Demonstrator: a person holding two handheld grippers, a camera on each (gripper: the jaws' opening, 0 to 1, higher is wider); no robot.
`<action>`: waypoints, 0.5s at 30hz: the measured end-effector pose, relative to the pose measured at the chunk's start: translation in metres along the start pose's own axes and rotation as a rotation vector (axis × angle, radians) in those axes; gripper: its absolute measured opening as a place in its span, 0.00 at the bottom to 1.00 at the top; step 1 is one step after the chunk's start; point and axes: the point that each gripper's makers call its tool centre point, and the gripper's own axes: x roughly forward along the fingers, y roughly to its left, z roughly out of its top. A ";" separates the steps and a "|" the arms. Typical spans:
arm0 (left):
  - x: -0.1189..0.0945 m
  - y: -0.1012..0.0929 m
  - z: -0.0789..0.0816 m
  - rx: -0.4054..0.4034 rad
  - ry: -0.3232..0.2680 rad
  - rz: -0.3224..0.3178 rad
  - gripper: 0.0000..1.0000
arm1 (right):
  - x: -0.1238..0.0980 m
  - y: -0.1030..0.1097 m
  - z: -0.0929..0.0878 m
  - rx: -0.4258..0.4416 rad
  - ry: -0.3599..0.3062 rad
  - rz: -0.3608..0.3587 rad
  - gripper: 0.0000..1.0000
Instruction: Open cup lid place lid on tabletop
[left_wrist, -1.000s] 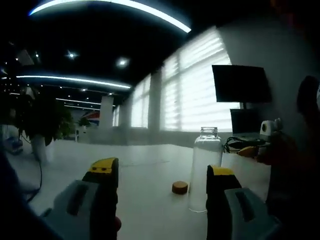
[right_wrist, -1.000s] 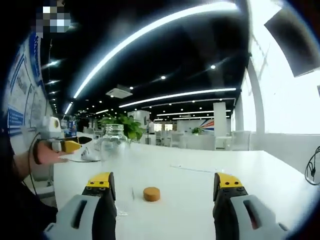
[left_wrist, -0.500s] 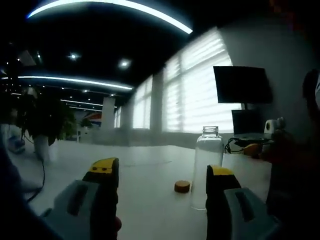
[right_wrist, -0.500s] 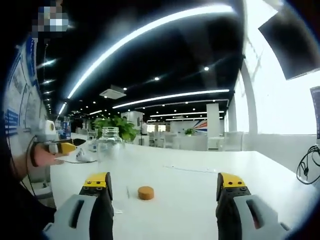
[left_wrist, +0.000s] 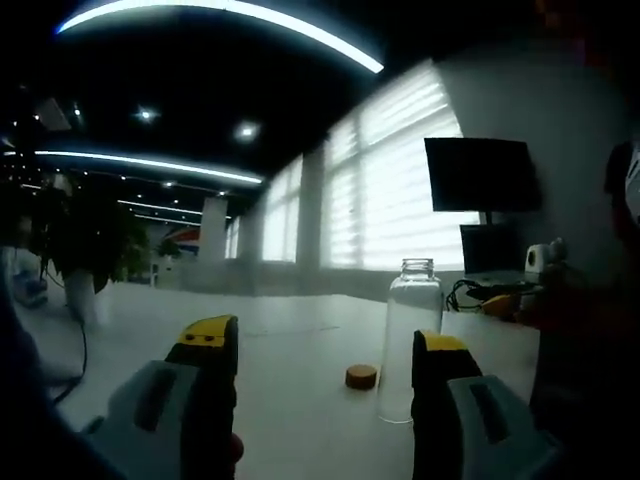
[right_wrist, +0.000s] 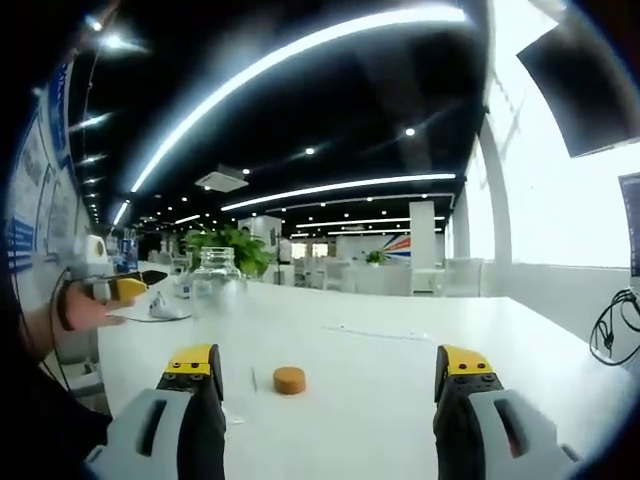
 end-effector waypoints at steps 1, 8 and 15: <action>0.000 0.000 0.000 0.002 0.002 0.000 0.66 | 0.000 0.000 0.000 0.002 -0.001 0.000 0.81; 0.000 -0.001 0.000 -0.001 -0.002 -0.003 0.65 | -0.002 0.000 0.005 0.014 -0.015 0.005 0.81; 0.000 -0.002 0.002 0.008 -0.005 -0.003 0.65 | -0.001 0.000 0.000 0.013 -0.003 -0.002 0.80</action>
